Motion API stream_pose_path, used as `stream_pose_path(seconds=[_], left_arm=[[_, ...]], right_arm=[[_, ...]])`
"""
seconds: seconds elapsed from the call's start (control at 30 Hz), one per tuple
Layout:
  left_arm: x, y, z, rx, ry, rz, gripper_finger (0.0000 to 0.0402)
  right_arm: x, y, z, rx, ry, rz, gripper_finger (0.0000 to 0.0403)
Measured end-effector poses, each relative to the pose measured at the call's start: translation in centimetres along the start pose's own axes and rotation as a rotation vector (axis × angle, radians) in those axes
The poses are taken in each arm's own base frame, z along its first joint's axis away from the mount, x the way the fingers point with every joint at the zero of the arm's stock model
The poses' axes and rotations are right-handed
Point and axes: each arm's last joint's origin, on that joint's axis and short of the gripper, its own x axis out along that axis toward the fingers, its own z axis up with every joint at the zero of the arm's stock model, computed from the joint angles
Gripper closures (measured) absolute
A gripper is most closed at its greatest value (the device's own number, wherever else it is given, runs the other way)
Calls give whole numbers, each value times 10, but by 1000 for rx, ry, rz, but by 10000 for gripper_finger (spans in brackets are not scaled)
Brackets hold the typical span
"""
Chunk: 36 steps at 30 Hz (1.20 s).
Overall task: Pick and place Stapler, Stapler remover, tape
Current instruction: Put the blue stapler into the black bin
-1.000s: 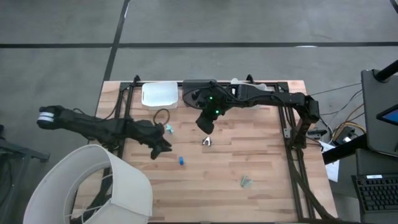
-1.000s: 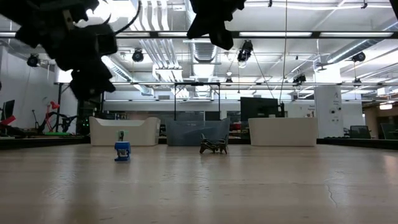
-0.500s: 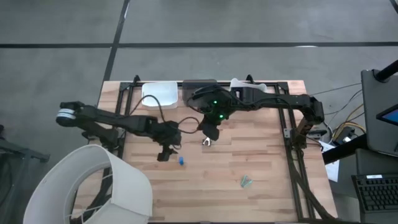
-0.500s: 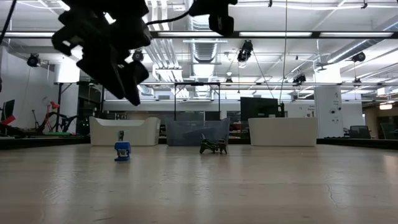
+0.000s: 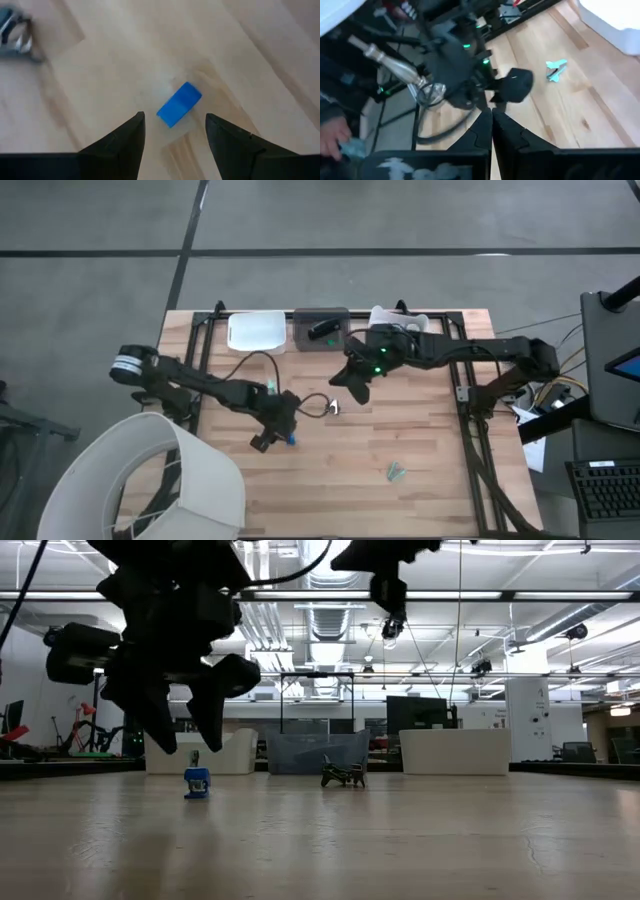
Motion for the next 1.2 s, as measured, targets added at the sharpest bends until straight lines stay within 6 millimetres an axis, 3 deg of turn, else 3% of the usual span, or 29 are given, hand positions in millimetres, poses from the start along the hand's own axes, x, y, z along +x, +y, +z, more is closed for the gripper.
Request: stream_pose_path(seconds=[0.13,0.47,0.77,1.2], left_arm=[[12,-6,2,81,10,-15,193],[36,-7,1,89,50,-20,193],[37,-7,1,27,52,-21,204],[37,-7,1,-63,48,-9,302]], right_arm=[[-8,-9,-20,72,-60,28,394],[-24,-28,-62,226,-122,-20,394],[-23,-34,-70,249,-128,-60,394],[-16,-37,-71,250,-124,-75,394]])
